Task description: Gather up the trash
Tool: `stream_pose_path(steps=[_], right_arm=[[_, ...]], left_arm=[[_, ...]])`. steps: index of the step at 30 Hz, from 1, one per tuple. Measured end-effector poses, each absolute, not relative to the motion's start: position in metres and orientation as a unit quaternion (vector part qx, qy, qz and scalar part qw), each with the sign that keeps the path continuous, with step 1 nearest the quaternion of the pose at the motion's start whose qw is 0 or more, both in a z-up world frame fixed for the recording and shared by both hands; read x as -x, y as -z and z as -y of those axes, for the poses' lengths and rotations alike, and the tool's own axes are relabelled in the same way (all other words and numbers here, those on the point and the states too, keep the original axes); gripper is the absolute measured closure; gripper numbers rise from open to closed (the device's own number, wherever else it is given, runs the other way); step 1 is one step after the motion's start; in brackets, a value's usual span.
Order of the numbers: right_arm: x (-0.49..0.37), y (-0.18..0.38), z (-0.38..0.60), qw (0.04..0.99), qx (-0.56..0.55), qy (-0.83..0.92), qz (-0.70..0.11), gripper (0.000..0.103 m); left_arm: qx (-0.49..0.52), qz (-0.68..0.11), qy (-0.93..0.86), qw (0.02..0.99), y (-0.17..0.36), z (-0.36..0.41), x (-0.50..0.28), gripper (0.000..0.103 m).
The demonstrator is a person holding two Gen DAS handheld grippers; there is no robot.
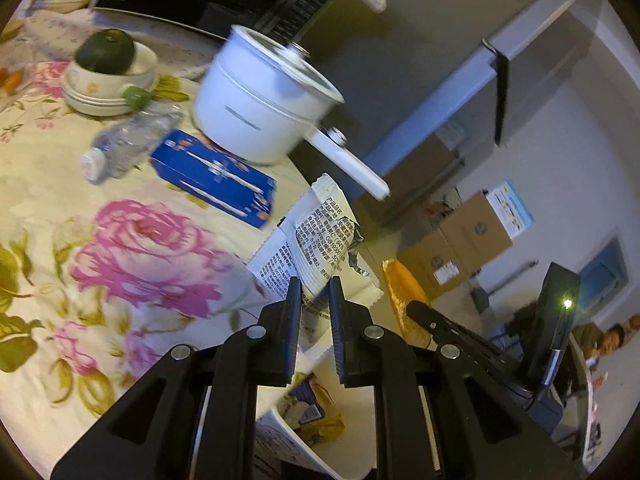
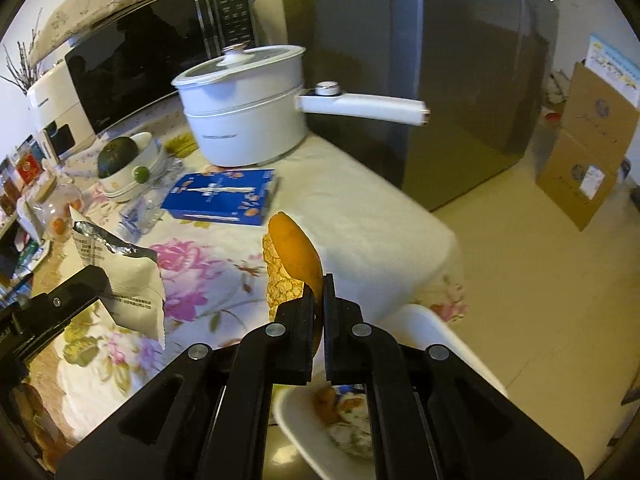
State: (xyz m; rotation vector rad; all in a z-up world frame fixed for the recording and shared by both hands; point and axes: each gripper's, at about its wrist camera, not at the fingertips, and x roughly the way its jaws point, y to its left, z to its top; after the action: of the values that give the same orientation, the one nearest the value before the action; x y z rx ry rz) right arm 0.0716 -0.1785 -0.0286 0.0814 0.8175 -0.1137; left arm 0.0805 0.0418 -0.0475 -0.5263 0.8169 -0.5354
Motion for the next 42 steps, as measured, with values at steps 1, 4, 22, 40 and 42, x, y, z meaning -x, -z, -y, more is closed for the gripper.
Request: stream_pose_path(steps=[1, 4, 22, 40, 42], right_arm=[[-0.067, 0.029, 0.182, 0.915, -0.035, 0.062, -0.396, 0.100], [-0.052, 0.034, 0.195, 0.913, -0.022, 0.085, -0.398, 0.100], [-0.003, 0.084, 0.241, 0.871, 0.022, 0.175, -0.459, 0.097], [-0.006, 0.083, 0.247, 0.867, 0.025, 0.219, -0.447, 0.025], [-0.008, 0.083, 0.245, 0.868, 0.022, 0.215, -0.448, 0.022]], left_arm=[[0.245, -0.390, 0.260, 0.848, 0.048, -0.036, -0.079, 0.089], [0.223, -0.400, 0.281, 0.843, 0.051, -0.012, -0.073, 0.088], [0.132, -0.471, 0.341, 0.803, 0.094, 0.081, -0.041, 0.085], [0.130, -0.516, 0.309, 0.789, 0.120, 0.079, -0.046, 0.053], [0.132, -0.519, 0.303, 0.789, 0.121, 0.076, -0.048, 0.052]])
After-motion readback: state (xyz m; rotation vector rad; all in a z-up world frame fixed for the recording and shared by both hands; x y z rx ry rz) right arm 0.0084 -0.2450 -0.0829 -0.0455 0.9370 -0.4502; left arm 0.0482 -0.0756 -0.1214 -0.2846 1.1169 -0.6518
